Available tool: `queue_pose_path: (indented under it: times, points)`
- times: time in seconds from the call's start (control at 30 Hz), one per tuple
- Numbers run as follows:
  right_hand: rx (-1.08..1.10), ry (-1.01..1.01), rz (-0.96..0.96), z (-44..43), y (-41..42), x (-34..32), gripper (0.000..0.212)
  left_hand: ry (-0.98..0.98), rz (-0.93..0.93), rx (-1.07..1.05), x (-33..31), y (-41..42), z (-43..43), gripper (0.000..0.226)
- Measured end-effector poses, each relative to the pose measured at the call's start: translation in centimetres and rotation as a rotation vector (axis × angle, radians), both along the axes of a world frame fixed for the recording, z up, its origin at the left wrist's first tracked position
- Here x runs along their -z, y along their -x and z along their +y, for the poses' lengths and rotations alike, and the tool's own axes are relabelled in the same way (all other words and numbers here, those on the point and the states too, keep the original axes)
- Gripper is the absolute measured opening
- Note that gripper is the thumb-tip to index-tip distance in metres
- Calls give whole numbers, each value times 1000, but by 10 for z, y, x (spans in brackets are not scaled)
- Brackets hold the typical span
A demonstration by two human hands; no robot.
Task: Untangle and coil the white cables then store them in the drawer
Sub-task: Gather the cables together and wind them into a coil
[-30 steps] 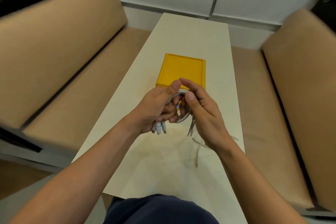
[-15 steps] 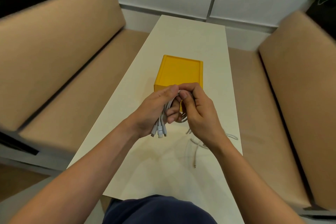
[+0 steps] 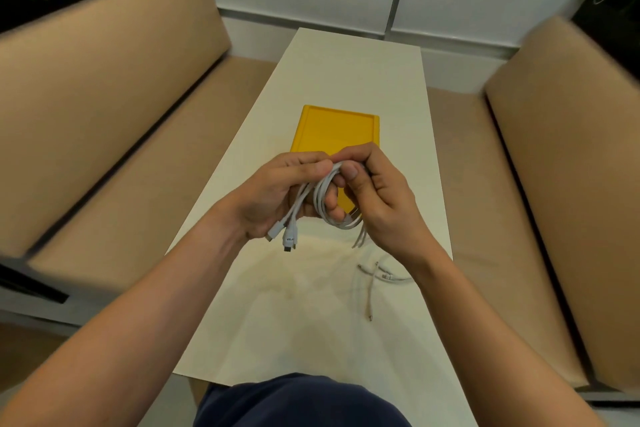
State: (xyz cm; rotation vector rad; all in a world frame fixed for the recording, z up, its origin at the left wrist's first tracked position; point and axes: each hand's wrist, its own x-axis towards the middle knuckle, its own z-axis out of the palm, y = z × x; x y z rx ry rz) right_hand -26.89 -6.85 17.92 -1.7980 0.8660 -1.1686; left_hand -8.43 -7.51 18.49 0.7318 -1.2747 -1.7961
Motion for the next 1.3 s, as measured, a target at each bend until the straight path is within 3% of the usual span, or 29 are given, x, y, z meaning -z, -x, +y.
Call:
queue_pose_path:
  times: [0.27,0.37,0.43,0.57,0.7,0.87,1.1,1.2,1.3]
  points:
    - [157,22,176,-2,-1,6,18,-42,-76,-130,6,18,0,36]
    - [134,-85,249,-2,1,5,21,-36,-50,-194,15,20,4,35]
    - [80,-173,260,-3,6,1,27,15,-55,-249,21,19,7,34]
    - [8,-142,169,3,5,3,31,72,-38,-300,22,16,10,33]
    - [113,-12,154,3,-5,15,30,-18,-24,-225,15,12,10,41]
    - [118,35,147,4,-6,17,26,63,-146,-127,9,10,10,59]
    - [-42,-198,55,0,10,13,31,90,-88,-64,17,12,17,45]
    - [-58,-267,97,-2,14,16,34,77,-49,-18,21,12,18,49]
    - [-56,-294,4,1,12,21,40,74,-13,-15,23,17,23,48]
